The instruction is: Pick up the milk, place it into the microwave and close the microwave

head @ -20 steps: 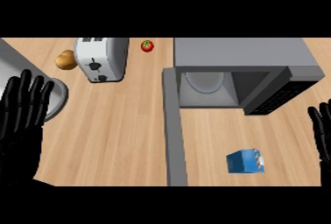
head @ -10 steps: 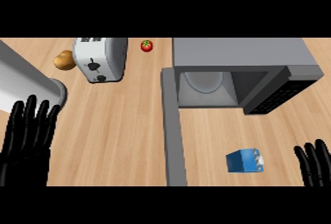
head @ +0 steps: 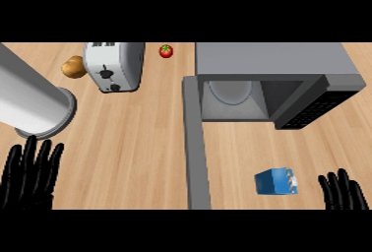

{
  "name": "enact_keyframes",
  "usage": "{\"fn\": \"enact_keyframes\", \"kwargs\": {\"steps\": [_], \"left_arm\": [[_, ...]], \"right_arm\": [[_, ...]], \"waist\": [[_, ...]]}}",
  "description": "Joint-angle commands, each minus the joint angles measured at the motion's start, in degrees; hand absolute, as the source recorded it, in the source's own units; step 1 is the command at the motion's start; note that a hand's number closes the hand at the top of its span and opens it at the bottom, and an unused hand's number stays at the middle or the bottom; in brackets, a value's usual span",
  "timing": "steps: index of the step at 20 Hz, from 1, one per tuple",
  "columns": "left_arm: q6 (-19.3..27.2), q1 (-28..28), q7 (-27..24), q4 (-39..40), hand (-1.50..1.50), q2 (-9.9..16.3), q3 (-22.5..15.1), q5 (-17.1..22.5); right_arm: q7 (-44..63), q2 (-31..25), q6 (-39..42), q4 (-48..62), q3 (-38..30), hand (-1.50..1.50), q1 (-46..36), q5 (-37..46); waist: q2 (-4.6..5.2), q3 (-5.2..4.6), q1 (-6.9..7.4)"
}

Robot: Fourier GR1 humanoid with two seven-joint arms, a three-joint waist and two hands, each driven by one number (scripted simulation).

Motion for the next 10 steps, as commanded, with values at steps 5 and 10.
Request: {"fn": "enact_keyframes", "kwargs": {"steps": [5,10], "left_arm": [[-4.3,6.5,-4.0,-0.5,-1.5,1.5,1.0,2.2],[-1.2,10.1,-7.4,-1.1,-1.5,-0.4,-5.5,-2.2]], "right_arm": [[-8.3,0.7,-0.2,11.7,-1.7,-1.5,-1.0,-3.5],[-11.9,2.3,-4.8,21.1,-4.3,-1.5,-5.6,-3.4]], "waist": [[0.08,0.02,0.22],[0.12,0.03,0.39]]}}
